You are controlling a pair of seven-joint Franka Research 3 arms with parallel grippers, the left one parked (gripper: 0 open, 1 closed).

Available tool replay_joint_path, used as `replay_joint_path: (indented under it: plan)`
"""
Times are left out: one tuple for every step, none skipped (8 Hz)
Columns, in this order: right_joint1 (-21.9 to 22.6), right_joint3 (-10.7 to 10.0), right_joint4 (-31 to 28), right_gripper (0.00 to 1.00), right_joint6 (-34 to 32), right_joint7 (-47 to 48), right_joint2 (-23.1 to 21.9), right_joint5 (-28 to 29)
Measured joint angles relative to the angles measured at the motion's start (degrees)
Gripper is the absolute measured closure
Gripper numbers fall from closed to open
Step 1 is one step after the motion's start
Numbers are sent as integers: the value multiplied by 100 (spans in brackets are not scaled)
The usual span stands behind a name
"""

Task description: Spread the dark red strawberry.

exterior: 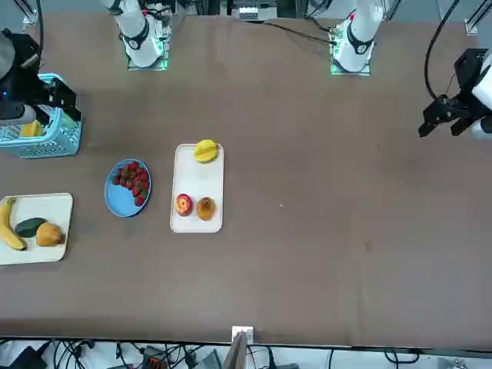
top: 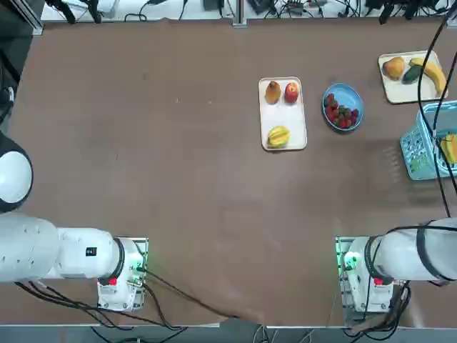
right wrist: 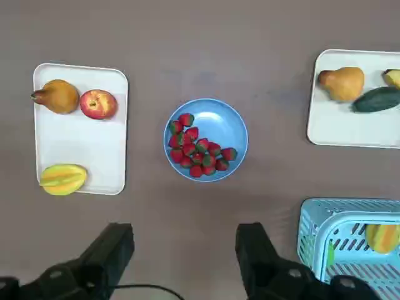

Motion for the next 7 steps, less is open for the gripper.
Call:
replay_joint_path:
  plan:
    - [0,0,0,0,0,0,0,0]
    - [2,1,0,0,0,0,0,1]
    - [8,9,1,0,0,0,0,3]
    - [17,27,-4,0,-4,0,14,4]
    - [36,49,-22,0,-3,0,80,6]
    - [63,59,-70,0,25,-21,182,9]
    - [92,73,-200,0,148,-118,292,10]
